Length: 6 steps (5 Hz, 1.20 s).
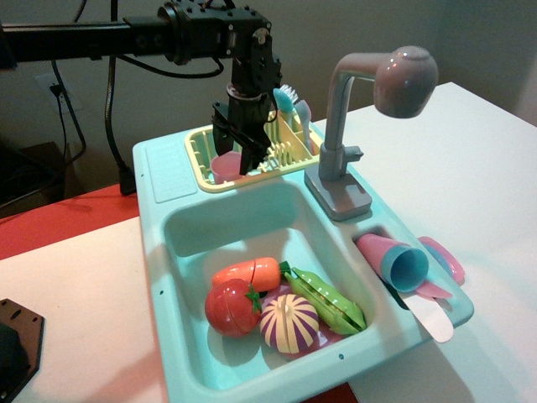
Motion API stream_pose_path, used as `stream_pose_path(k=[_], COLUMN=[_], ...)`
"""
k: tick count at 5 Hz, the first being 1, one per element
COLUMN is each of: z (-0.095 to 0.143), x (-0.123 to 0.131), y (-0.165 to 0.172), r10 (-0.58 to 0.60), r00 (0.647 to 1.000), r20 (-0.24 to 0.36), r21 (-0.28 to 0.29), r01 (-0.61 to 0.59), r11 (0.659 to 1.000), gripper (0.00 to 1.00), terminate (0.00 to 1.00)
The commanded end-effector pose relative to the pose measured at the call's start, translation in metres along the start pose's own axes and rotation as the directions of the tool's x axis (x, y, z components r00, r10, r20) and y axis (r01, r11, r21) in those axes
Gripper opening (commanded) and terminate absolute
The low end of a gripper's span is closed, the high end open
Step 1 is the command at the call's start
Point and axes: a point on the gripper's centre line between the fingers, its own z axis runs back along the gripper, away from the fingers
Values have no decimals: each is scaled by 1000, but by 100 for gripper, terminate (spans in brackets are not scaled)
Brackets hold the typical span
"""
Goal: Put cup from drying rack to sink
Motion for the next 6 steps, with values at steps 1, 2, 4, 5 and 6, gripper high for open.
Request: stream_pose_path(k=[1,2,4,5,6], z=[6,3,1,4,9], x=[6,8,9,9,9], y=[-1,0,6,9,11], r10=[45,52,60,62,65], r00=[998,998,997,997,996], r20=[33,39,39,46,63], r21=[2,12,3,-5,-23], r01=[-46,-52,-61,-62,-63], r11=[999,999,998,998,998], gripper=[100,0,0,0,0], terminate=[0,0,0,0,0])
